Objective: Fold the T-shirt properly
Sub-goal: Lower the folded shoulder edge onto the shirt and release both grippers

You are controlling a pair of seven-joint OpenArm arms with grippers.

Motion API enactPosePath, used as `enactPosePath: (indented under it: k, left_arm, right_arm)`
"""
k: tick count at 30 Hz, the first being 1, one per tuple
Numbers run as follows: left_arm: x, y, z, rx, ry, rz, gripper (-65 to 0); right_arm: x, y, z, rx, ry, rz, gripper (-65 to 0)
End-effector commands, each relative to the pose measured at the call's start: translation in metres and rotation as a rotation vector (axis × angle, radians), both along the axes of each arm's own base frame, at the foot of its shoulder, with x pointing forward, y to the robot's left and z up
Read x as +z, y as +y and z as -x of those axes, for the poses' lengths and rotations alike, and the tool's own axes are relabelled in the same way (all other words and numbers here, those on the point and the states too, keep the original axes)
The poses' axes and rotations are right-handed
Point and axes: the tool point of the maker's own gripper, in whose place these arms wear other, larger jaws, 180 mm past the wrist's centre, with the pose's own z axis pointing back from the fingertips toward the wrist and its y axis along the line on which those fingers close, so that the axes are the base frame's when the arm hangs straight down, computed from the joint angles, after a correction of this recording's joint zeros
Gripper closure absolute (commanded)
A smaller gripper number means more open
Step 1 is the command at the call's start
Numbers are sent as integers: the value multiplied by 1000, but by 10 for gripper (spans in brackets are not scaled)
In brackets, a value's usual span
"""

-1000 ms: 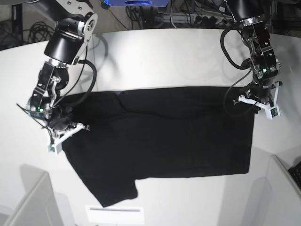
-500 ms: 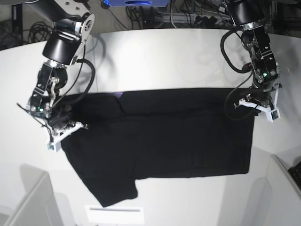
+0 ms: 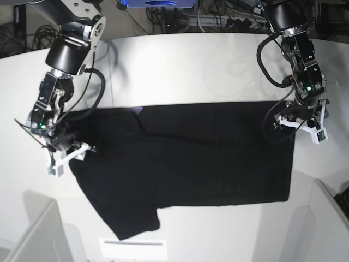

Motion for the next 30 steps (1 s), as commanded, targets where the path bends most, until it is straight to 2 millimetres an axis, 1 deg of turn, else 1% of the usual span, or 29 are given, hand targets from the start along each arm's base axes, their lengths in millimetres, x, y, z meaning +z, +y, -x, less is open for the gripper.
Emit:
enactPosePath:
  k: [1, 2, 4, 6, 7, 8, 10, 12, 14, 16, 18, 20, 23, 27, 30]
  left_arm:
    - [32, 10, -11, -12, -86, -60, -583]
    - [41, 9, -12, -20, -105, -74, -617]
    - [49, 9, -6, -24, -120, -92, -647]
    - [57, 15, 7, -8, -127, -116, -645]
    - [58, 20, 17, 10, -124, -126, -647]
    - [56, 22, 25, 21, -116, -125, -647]
    - [43, 23, 45, 45, -81, -111, -647]
    - [33, 25, 61, 35, -48, -110, -647]
    - [24, 28, 77, 24, -20, -103, -647]
    - [18, 30, 94, 20, -2, -97, -647]
    - [15, 34, 106, 20, 9, -97, -647]
    - [13, 38, 114, 26, 17, -95, -647]
    - [2, 43, 125, 25, 46, -82, -647]
    - [-10, 43, 131, 21, 73, -61, -647]
    - [-20, 44, 135, 31, 92, -40, -647]
  right_arm:
    - [22, -10, -8, -12, -84, 30, -338]
    - [30, -12, -5, -18, -121, 48, -338]
    - [43, -20, 6, -42, -174, 79, -338]
    - [52, -26, 19, -96, -206, 69, -338]
    - [54, -35, 27, -149, -216, 62, -338]
    - [52, -42, 36, -197, -213, 50, -338]
    - [43, -58, 55, -301, -186, 33, -338]
    - [34, -70, 70, -361, -161, 23, -339]
    - [25, -77, 81, -393, -137, 20, -341]
    - [12, -77, 90, -423, -106, -10, -344]
    - [1, -81, 99, -466, -82, -38, -345]
    - [-7, -79, 98, -477, -71, -71, -345]
    - [-22, -66, 93, -476, -66, -190, -345]
    - [-32, -67, 90, -486, -65, -278, -342]
    - [-40, -68, 90, -488, -47, -296, -342]
